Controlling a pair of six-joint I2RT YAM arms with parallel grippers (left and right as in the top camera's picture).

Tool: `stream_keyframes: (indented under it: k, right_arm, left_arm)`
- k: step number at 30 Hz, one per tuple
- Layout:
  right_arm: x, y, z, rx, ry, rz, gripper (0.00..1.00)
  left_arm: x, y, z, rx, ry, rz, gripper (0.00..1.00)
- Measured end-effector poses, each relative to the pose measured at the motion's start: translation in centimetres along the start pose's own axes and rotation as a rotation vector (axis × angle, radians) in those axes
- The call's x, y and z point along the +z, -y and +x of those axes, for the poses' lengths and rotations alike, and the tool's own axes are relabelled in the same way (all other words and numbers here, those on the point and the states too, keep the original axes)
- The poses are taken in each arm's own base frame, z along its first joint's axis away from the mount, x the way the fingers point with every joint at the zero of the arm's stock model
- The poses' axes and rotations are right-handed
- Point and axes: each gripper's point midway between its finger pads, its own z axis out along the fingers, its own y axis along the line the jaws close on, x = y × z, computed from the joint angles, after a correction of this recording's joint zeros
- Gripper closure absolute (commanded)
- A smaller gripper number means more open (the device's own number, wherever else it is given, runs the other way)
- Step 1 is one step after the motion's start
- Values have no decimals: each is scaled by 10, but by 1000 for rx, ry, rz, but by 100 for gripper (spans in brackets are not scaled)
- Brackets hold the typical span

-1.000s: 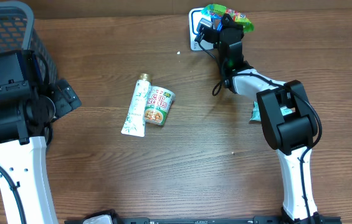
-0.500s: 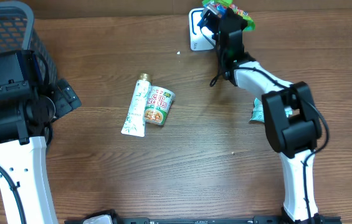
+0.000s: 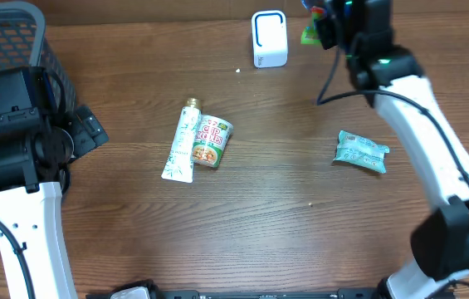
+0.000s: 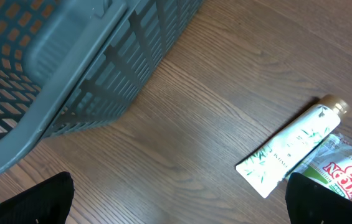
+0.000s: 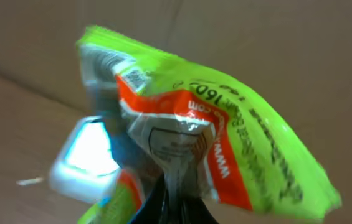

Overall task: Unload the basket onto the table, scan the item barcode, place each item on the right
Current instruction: 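Hold the snack bag's barcode at the scanner window with the right gripper, then carry the snack bag right and set it down on the table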

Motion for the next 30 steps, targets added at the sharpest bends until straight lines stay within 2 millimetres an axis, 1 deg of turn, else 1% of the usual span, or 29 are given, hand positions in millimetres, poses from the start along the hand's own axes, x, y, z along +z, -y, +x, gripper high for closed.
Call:
stream_keyframes:
  k: [2,4,7,10,12,15,17,19,20,21,24,27,30]
  right_arm:
    - [-11,-2,4,105,-20,-75,96]
    - [-15,-4,10,183,-42,-140,96]
    - [-20,-13,23,283,-96,-258,96]
    - [-30,-25,37,361,-164,-384,96]
    - [-40,-32,46,407,-210,-453,96]
    - [-66,-42,60,481,-308,-541,96]
    - [-86,-43,61,519,-337,-578,96]
    - [-103,-41,55,542,-329,-606,96]
    - [-119,-40,49,556,-319,-630,96]
    - [-122,-40,48,560,-319,-634,96]
    - [-149,-45,50,584,-350,-671,96]
    - [-161,-48,56,599,-388,-692,96]
    - [-161,-38,63,618,-401,-667,96]
  left_arm:
    - [0,0,0,0,0,0,0]
    - [0,0,0,0,0,0,0]
    - [0,0,0,0,0,0,0]
    - [0,0,0,0,0,0,0]
    - [0,0,0,0,0,0,0]
    - [0,0,0,0,0,0,0]
    - [0,0,0,0,0,0,0]
    - [0,0,0,0,0,0,0]
    - [0,0,0,0,0,0,1]
    - [0,0,0,0,0,0,0]
    - [0,0,0,0,0,0,0]
    - [0,0,0,0,0,0,0]
    - [0,0,0,0,0,0,0]
